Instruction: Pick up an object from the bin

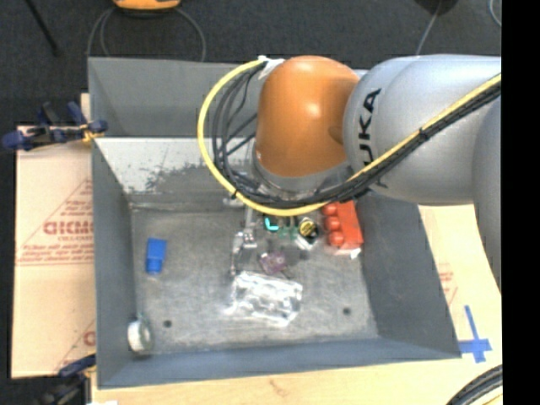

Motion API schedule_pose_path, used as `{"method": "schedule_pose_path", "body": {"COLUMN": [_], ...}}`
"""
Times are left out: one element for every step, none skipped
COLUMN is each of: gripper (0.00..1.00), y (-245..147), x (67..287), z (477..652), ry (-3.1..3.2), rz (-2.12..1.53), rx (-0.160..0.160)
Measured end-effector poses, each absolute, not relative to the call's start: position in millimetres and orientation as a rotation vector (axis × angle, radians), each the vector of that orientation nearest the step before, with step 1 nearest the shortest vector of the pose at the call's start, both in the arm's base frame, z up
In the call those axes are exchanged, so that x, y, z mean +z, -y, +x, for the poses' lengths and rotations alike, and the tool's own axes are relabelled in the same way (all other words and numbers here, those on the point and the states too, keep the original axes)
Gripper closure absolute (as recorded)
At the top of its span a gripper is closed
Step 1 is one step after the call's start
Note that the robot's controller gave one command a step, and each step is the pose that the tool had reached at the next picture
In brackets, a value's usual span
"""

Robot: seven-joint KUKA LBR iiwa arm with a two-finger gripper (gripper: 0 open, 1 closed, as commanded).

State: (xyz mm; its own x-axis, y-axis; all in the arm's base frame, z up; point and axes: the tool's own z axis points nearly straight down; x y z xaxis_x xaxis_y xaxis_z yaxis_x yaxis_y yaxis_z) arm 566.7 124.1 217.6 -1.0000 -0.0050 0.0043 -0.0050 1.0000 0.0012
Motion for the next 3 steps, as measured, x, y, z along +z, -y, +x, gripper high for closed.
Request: {"method": "schedule_pose_path", "body": {"gripper": [0.0, 0.0, 1.0], "y": [-57.5, -59.7, -60.3], "x": [112.6, 112.2, 113.1], "z": [544.1, 547.6, 547.9], "ry": [3.132, 3.14, 3.138], "rz": [0.226, 0.251, 0.243], "rx": [-0.003, -0.003, -0.006]}}
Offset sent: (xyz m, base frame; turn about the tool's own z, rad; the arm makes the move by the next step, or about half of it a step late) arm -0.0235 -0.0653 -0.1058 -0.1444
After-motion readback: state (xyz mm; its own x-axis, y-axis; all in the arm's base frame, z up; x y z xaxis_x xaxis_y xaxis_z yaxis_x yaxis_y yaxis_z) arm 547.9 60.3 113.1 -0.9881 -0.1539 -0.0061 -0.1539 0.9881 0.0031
